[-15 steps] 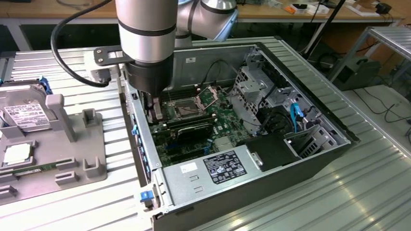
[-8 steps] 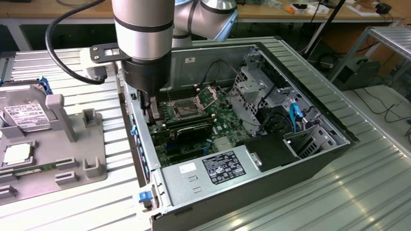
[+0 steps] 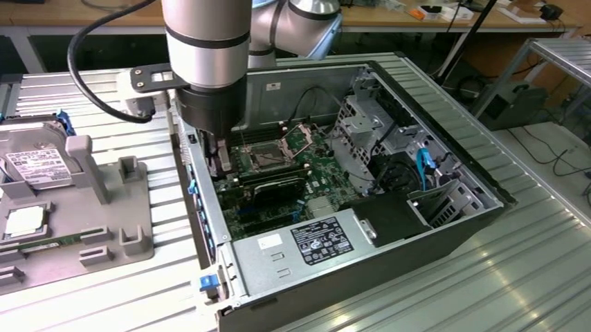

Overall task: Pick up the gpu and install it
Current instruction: 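Press down on the gpu until it lock into place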

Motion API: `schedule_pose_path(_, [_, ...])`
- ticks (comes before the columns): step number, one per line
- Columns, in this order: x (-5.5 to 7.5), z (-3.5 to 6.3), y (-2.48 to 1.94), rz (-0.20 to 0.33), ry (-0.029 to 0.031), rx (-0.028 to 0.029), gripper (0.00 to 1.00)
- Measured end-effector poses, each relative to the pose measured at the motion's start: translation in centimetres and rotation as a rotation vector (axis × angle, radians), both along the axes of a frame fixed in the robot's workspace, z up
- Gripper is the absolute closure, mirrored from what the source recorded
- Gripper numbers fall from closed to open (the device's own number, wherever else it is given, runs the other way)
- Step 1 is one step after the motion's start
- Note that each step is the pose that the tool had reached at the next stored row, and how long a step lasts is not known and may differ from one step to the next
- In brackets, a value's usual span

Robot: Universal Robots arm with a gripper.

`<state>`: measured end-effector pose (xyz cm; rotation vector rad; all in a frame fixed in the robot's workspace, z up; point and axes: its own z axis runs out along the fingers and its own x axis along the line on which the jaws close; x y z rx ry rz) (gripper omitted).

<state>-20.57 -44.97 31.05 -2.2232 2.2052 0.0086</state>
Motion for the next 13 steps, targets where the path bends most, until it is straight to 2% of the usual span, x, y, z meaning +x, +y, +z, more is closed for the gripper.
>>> schedule_pose_path(1, [0.0,-0.14,-0.01,0.000,-0.0013,-0.0002,0.89])
schedule_pose_path(2, [0.0,-0.41,-0.04,0.000,-0.0057,0.0001,0.89])
schedule_pose_path(4, [0.0,-0.94,-0.06,0.000,-0.0108,0.0000,0.89])
schedule_pose_path(5, [0.9,-0.94,-0.06,0.000,-0.0111,0.0002,0.89])
schedule_pose_path(10, [6.6,-0.94,-0.06,0.000,-0.0111,0.0003,0.89])
schedule_pose_path(13, [6.6,-0.94,-0.07,0.000,-0.0108,0.0002,0.89])
